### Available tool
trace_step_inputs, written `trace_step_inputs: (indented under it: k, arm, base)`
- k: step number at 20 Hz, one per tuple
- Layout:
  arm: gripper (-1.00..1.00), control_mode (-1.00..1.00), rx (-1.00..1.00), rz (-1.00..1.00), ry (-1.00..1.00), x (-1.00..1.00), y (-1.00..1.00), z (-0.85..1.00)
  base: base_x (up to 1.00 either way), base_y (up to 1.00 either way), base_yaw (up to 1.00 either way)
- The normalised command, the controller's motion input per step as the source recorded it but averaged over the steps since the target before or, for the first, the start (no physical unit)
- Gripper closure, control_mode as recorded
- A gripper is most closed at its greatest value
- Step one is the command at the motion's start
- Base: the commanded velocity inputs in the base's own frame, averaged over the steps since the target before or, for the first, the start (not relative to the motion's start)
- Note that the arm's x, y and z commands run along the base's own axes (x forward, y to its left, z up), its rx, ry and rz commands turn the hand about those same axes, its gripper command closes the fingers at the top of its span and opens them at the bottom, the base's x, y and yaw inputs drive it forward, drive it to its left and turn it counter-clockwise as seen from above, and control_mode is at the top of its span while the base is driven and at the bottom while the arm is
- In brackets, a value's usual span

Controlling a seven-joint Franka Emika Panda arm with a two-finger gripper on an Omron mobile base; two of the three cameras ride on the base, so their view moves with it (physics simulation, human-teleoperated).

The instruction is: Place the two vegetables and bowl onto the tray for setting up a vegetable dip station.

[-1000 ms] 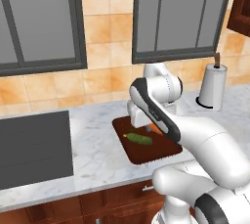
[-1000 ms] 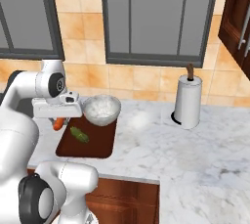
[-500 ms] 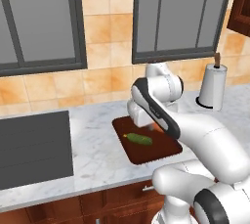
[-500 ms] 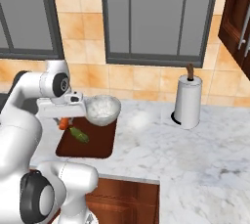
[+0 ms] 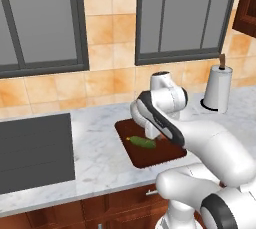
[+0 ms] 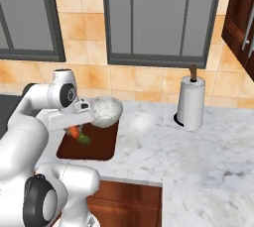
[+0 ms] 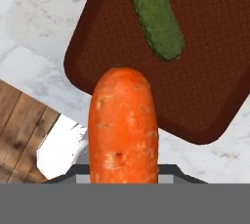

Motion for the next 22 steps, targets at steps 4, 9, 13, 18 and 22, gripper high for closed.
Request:
trace_step_inputs:
  k: [4, 9, 13, 18, 22]
  arm:
    - [1.0, -1.0, 0.0, 0.17, -0.07, 0.07, 0.0, -0.47]
    - [1.0, -1.0, 0.0, 0.14, -0.11, 0.2, 0.0, -0.38]
    - [1.0, -1.0, 0.04, 0.13, -0.07, 0.16, 0.0, -0.31]
    - [1.0, -1.0, 0.04, 0.12, -0.02, 0.16, 0.0, -0.28]
    - [1.0, -1.0, 0.0, 0.08, 0.0, 0.1, 0.0, -0.1]
  base:
    - [0.0, 0.0, 0.0]
    - [0.0, 0.0, 0.0]
    - [0.0, 0.0, 0.0]
    - [0.0, 0.0, 0.0]
    - [0.0, 0.0, 0.0]
